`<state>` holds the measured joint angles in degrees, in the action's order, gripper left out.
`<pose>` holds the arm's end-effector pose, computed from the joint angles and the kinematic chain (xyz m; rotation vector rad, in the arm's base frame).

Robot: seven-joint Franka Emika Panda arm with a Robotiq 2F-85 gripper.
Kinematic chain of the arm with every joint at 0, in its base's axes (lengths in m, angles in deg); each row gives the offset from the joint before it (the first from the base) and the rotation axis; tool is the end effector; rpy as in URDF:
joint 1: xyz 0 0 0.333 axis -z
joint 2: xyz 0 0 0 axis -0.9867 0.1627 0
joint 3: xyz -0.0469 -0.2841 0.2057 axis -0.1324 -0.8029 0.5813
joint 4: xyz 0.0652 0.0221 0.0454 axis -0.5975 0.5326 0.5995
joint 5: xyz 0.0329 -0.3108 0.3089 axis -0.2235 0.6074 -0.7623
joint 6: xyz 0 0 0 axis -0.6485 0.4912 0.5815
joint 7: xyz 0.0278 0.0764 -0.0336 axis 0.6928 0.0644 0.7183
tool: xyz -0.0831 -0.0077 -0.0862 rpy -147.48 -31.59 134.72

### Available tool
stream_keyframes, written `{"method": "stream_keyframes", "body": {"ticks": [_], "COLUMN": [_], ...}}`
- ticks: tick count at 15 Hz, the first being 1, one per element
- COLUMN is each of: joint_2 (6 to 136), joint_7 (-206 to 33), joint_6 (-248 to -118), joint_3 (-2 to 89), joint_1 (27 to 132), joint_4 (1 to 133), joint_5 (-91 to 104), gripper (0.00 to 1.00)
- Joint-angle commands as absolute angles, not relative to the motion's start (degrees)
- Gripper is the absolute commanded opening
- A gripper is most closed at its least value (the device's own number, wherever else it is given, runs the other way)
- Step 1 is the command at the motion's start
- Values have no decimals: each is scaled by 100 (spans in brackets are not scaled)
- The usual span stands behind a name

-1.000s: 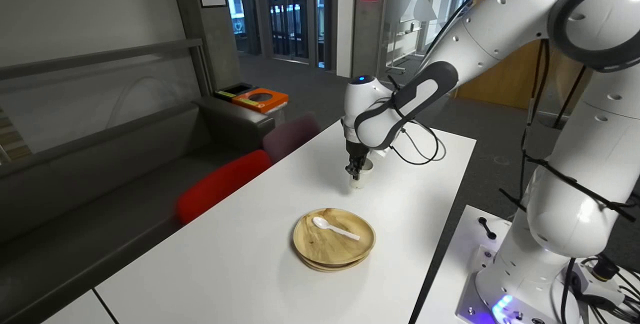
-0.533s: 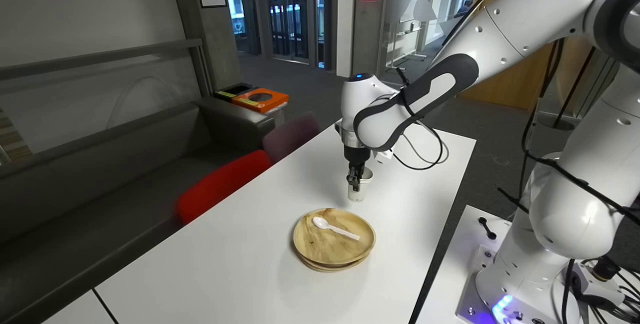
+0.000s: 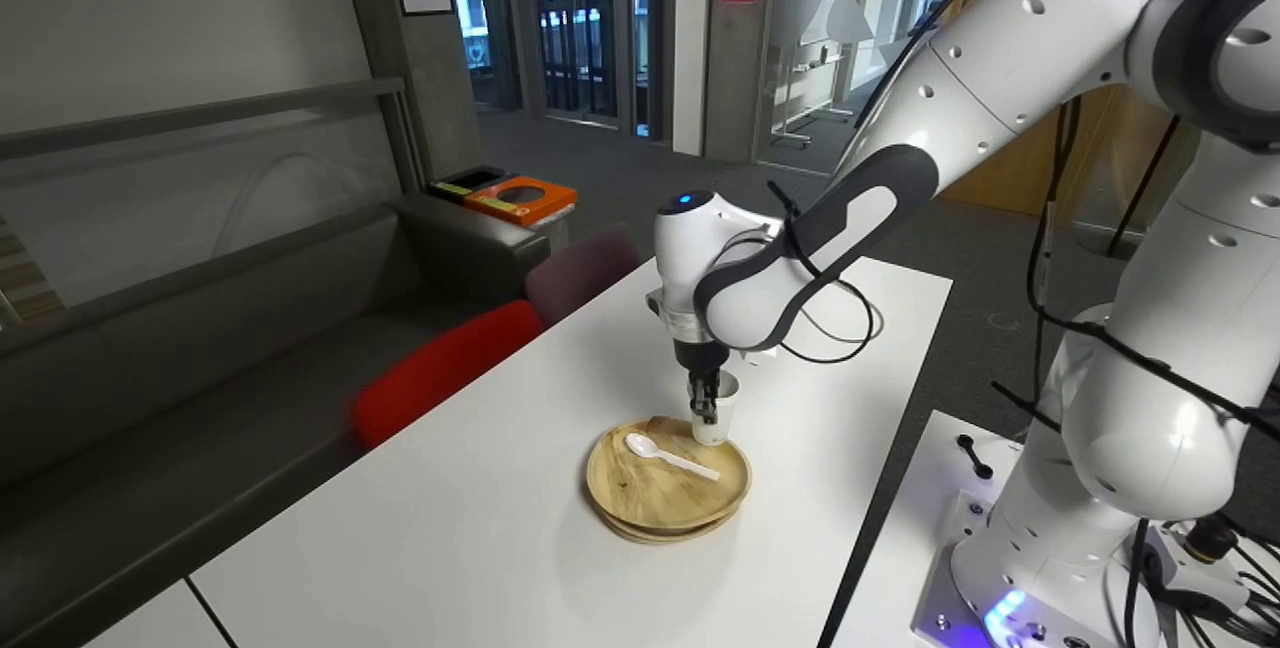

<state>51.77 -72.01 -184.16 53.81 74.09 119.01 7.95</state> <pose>0.4593 0.1033 0.2721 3.0032 0.6953 -0.1682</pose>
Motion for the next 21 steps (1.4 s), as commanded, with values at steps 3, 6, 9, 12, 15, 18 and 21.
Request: {"method": "stream_keyframes", "body": {"ticks": [3, 6, 9, 12, 15, 18, 21], "joint_2": [5615, 5624, 5473, 5511, 5708, 5788, 5947], "joint_7": [-7062, -6924, -6758, -6692, -6583, -6413, -6283], "joint_6": [-18781, -18906, -18850, -18893, -19123, -19334, -19412], "joint_3": [5645, 5763, 5855, 5893, 5888, 5892, 5890], "joint_1": [7175, 7078, 7017, 6983, 6984, 6988, 7003], "joint_4": [11918, 11973, 12041, 12000, 11891, 11851, 11758], "joint_5": [1314, 1396, 1316, 1337, 1403, 1381, 1350], "gripper": [1, 1, 1, 1, 1, 1, 1]}}
